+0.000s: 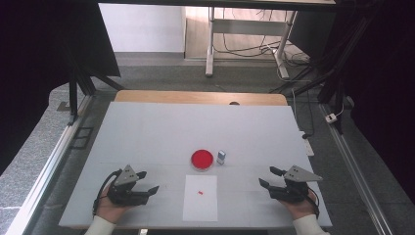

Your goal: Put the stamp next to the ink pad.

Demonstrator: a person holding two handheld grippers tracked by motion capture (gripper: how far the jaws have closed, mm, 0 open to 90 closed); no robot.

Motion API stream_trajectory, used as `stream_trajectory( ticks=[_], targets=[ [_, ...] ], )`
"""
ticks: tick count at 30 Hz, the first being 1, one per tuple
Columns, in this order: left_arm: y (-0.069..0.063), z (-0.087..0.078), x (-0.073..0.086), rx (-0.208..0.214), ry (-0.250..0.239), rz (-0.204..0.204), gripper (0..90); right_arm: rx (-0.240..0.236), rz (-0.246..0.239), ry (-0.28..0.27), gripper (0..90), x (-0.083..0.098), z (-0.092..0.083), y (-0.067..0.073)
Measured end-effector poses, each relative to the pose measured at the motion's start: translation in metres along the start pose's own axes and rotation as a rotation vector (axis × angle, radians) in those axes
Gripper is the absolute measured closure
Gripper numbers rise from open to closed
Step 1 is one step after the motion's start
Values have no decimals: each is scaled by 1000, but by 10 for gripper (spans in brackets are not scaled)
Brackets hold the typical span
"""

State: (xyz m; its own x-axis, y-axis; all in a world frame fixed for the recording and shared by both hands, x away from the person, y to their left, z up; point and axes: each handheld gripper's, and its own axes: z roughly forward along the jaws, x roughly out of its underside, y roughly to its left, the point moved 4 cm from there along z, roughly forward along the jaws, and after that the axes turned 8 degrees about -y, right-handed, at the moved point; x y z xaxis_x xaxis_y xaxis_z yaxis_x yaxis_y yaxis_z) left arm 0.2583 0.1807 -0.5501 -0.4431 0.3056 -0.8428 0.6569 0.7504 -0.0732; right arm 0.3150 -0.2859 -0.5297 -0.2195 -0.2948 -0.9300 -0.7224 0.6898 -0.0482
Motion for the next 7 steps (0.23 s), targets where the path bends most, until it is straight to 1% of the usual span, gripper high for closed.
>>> stream_trajectory(
  ticks=[7],
  targets=[
    [0,0,0,-3,0,0,285,-2,-1,1,354,0,0,0]
  ],
)
